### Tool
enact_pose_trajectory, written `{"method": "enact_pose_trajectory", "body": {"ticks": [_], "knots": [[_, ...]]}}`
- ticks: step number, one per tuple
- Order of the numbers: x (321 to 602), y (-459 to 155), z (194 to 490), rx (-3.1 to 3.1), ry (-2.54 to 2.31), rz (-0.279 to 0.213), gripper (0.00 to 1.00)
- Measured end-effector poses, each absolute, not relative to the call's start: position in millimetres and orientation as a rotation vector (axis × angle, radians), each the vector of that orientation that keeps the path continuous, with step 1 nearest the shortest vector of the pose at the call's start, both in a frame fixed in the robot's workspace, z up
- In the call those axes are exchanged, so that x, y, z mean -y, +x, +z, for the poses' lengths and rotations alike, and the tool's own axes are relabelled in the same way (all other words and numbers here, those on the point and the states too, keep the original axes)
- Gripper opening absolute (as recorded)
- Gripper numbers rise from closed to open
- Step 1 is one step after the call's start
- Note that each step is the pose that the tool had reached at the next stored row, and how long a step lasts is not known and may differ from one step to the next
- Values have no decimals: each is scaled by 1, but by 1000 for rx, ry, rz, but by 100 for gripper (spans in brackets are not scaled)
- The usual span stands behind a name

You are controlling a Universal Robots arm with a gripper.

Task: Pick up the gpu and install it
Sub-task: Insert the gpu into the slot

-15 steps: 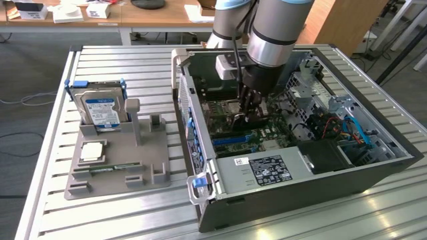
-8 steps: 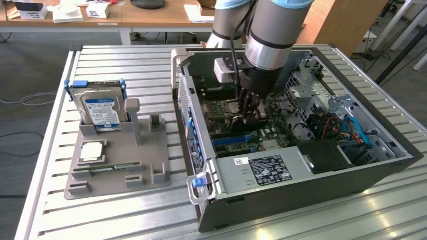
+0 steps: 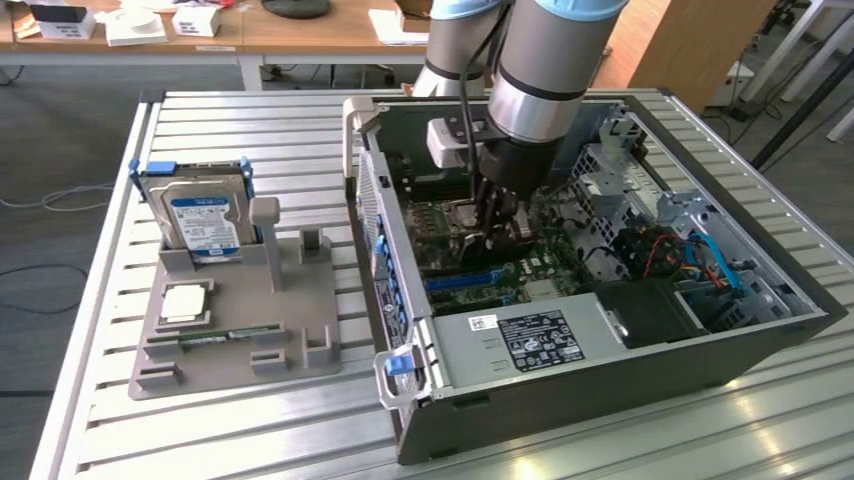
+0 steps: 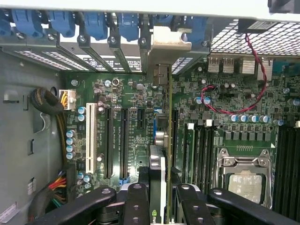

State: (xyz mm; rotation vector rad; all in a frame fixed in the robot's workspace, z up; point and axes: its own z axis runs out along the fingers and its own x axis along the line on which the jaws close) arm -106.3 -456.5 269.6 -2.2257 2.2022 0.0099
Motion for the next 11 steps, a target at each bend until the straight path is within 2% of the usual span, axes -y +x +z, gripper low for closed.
{"method": "enact_pose_trajectory", "body": {"ticks": [11], "knots": [[457, -109, 267, -2202, -2226, 10, 27]]}}
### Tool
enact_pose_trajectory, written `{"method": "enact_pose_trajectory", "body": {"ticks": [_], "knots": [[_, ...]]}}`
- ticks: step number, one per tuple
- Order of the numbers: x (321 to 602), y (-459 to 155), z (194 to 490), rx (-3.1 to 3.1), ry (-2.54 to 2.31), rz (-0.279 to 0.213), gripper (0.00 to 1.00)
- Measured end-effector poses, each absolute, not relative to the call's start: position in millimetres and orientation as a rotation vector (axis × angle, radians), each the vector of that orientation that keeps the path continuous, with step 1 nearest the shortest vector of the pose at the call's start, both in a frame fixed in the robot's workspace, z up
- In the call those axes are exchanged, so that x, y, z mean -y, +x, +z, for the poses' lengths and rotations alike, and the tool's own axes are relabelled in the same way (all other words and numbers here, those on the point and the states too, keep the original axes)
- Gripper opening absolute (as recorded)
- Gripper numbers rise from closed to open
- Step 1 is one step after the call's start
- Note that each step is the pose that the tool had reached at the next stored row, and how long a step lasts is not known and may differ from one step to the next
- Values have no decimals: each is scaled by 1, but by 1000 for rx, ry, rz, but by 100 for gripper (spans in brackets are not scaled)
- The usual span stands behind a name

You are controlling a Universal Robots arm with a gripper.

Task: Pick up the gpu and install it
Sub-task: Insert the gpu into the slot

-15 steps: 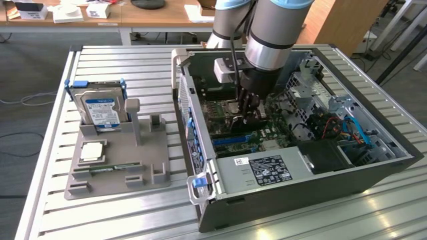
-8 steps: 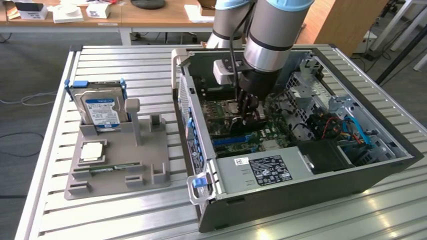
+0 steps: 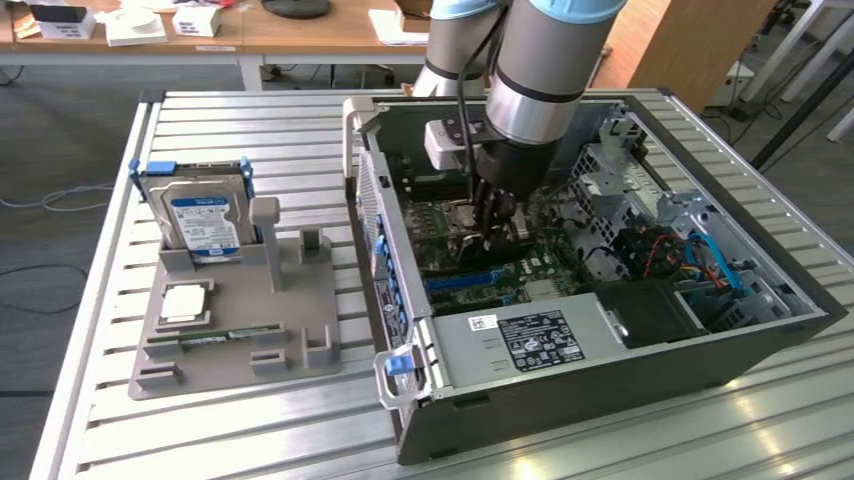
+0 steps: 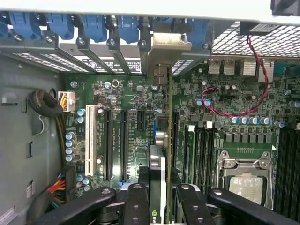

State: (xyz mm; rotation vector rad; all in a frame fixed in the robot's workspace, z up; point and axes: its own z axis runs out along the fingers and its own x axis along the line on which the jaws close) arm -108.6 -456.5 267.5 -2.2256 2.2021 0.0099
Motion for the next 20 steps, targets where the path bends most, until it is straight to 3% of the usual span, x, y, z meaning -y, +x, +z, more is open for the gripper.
{"method": "enact_pose_trajectory", "body": {"ticks": [20], "knots": [[457, -112, 260, -2202, -2226, 10, 27]]}}
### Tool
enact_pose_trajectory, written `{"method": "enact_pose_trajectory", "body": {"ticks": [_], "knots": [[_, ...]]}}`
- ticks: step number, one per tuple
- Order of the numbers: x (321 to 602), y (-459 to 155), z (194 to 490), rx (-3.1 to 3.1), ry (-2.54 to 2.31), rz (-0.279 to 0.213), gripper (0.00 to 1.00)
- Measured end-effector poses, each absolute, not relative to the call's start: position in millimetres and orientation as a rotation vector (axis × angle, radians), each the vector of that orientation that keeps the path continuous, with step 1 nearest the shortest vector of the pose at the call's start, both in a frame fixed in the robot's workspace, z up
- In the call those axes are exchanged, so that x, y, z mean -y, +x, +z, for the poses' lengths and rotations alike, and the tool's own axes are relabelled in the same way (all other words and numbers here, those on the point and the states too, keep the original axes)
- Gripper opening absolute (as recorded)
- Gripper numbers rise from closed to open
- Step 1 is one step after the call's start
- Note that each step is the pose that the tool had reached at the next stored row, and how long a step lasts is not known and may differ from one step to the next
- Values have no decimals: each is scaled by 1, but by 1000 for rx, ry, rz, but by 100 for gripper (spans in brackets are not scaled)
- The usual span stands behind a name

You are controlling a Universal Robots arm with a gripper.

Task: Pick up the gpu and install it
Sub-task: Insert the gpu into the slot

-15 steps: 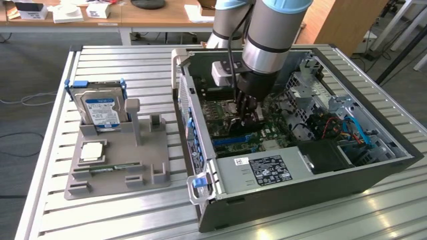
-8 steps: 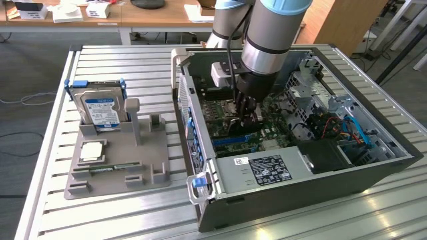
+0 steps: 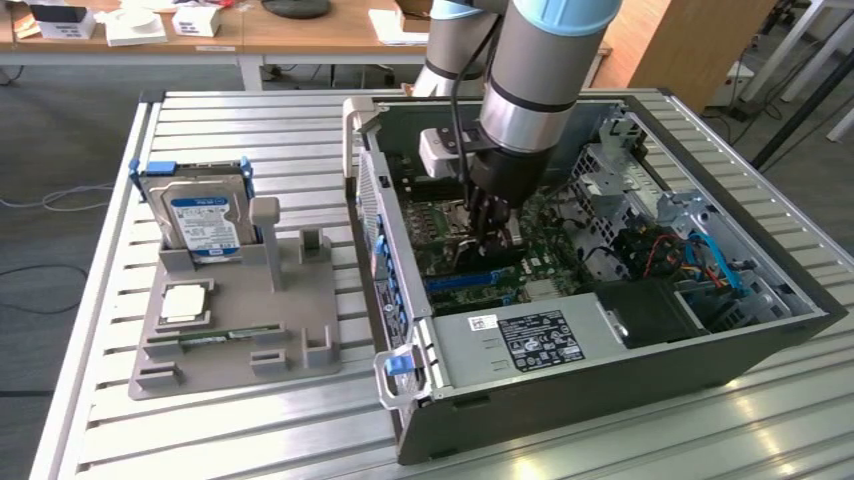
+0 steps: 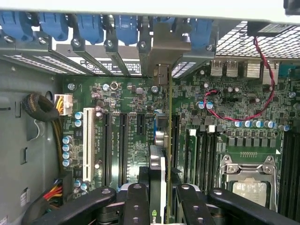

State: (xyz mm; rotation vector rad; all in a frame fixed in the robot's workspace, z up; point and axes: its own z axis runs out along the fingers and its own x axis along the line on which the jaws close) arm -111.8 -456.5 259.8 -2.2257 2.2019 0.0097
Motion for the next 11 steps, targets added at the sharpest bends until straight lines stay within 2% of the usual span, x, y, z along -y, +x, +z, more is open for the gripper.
{"method": "enact_pose_trajectory", "body": {"ticks": [11], "knots": [[456, -112, 255, -2202, -2225, 10, 27]]}}
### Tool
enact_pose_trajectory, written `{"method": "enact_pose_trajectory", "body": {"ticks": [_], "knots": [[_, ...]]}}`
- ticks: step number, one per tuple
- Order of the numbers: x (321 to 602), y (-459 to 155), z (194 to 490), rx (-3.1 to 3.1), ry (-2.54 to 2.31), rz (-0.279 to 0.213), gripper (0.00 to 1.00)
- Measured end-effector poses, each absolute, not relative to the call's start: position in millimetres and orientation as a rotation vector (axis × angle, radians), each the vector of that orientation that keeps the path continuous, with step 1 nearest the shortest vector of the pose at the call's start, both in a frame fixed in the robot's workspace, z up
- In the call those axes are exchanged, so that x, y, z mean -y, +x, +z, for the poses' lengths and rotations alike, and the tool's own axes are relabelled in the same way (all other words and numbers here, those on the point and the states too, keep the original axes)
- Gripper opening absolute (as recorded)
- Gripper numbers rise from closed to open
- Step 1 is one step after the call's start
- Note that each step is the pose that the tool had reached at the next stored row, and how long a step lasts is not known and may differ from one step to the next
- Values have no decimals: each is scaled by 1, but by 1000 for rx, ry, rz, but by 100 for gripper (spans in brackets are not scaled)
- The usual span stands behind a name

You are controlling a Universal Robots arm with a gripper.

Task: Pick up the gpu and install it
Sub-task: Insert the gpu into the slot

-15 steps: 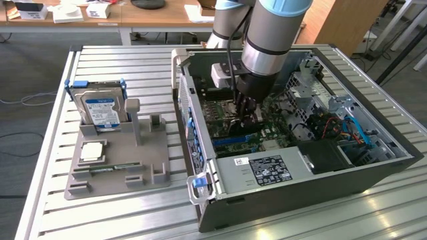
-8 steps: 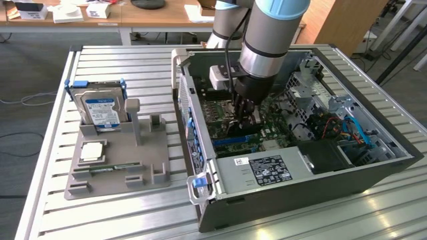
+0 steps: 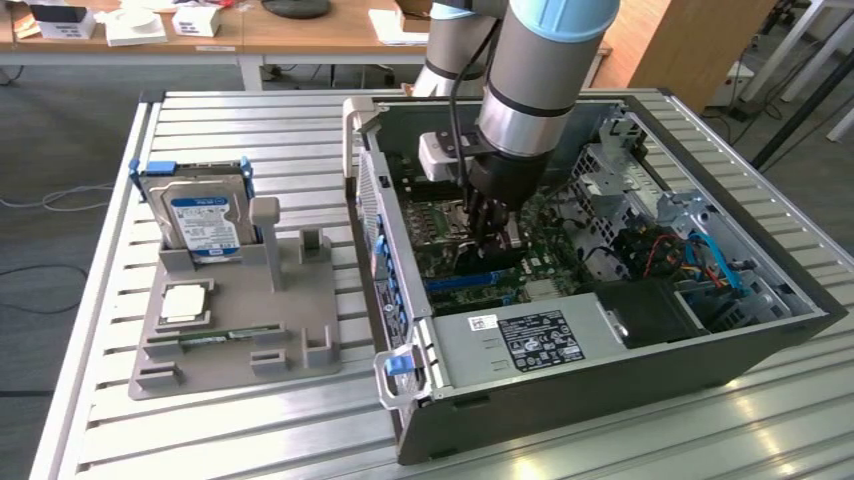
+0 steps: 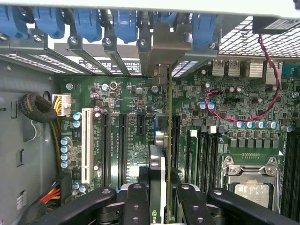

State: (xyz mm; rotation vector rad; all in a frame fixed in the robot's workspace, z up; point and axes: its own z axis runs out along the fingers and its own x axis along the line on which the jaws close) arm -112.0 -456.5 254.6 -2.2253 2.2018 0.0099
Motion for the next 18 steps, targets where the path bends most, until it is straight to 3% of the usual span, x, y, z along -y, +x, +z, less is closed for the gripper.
{"method": "enact_pose_trajectory", "body": {"ticks": [18], "knots": [[457, -113, 252, -2202, -2226, 10, 27]]}}
